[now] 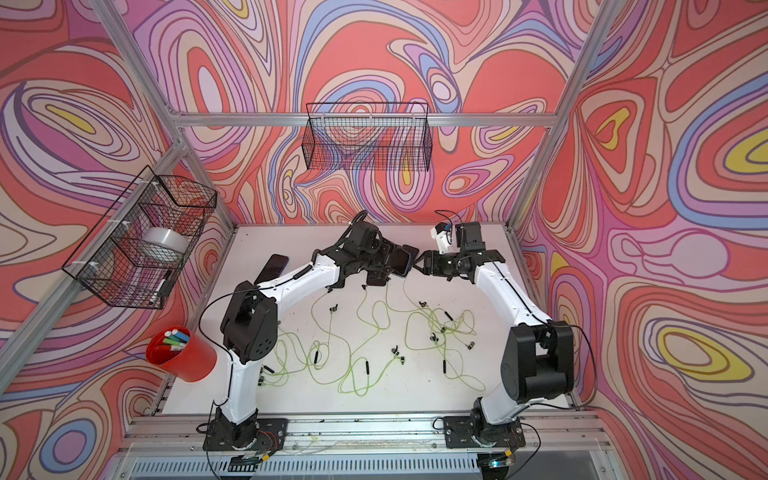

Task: Plug wired earphones into phones
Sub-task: Insert the wired earphone into the phone, then place the phone at the center of the board.

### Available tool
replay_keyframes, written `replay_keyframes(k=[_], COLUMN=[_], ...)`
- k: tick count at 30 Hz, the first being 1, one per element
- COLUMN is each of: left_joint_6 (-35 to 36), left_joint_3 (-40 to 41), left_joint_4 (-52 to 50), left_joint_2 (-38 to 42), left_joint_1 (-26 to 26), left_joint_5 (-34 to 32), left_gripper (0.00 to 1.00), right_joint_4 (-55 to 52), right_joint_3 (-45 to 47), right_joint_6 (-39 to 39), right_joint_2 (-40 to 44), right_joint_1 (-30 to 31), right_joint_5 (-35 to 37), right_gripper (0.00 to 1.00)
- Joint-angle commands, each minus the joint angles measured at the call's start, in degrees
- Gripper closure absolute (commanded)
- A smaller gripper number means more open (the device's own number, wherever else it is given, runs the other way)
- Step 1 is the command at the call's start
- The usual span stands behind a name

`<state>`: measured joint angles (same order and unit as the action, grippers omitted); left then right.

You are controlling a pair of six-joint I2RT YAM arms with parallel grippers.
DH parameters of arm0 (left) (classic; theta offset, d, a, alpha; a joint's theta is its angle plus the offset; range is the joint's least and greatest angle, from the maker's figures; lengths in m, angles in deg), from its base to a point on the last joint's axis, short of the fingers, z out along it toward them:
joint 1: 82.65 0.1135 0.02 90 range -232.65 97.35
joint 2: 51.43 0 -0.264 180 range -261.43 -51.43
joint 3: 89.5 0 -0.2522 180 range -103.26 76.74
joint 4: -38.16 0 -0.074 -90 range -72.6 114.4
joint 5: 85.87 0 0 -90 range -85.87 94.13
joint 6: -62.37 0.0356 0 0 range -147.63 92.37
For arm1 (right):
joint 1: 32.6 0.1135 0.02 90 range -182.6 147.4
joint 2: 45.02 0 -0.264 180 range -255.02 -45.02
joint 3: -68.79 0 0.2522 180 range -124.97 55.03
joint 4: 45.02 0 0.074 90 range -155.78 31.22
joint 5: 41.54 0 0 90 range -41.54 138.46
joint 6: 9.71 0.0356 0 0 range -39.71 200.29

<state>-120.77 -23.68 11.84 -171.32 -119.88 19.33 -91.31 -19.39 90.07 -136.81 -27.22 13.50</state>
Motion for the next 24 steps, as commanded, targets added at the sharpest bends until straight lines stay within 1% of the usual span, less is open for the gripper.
replay_keyframes(k=[1, 3, 4, 8, 10, 12, 14, 16, 18, 21, 24], left_joint_6=[6.31, 7.03, 7.30, 9.31, 9.58, 9.32, 9.37, 9.68, 9.71, 10.17, 11.08], left_joint_3=[-2.66, -2.78, -3.00, -4.57, -4.92, -4.98, -5.26, -5.58, -5.59, -5.83, -6.27], left_joint_4=[-4.28, -4.24, -4.15, -5.83, -5.89, -5.54, -5.19, -5.32, -5.42, -5.16, -5.23], left_joint_2=[-0.93, -1.11, -1.21, -1.30, -1.47, -1.72, -2.00, -2.18, -2.05, -1.92, -1.92], left_joint_1=[-0.19, -0.22, -0.29, -0.87, -0.98, -1.08, -1.22, -1.22, -1.35, -1.44, -1.50], left_joint_5=[1.58, 1.59, 1.50, 0.50, 0.51, 0.79, 1.05, 1.01, 0.73, 0.03, -0.65], left_gripper=[1.00, 1.00, 1.00, 1.00, 1.00, 1.00, 1.00, 1.00, 1.00, 1.00, 1.00], right_joint_4=[2.37, 4.62, 4.96, 6.53, 8.10, 8.62, 8.80, 9.31, 9.21, 9.03, 9.37], right_joint_3=[-1.57, -1.26, -1.26, -0.77, -0.56, -0.73, -0.99, -0.98, -1.25, -1.01, -0.56], right_joint_6=[3.55, 5.44, 5.89, 7.48, 8.83, 9.34, 9.59, 9.98, 10.40, 10.69, 11.12], right_joint_2=[-1.63, -2.20, -2.63, -4.19, -4.49, -5.08, -5.87, -6.36, -6.86, -7.18, -7.18], right_joint_1=[-0.04, -0.11, -0.07, 0.01, 0.18, 0.56, 1.01, 1.29, 1.31, 1.51, 1.49], right_joint_5=[-5.52, -6.23, -6.42, -6.61, -7.26, -7.32, -7.42, -7.49, -7.99, -8.21, -8.28], right_gripper=[0.42, 0.43, 0.45, 0.60, 0.65, 0.65, 0.62, 0.62, 0.67, 0.79, 0.86])
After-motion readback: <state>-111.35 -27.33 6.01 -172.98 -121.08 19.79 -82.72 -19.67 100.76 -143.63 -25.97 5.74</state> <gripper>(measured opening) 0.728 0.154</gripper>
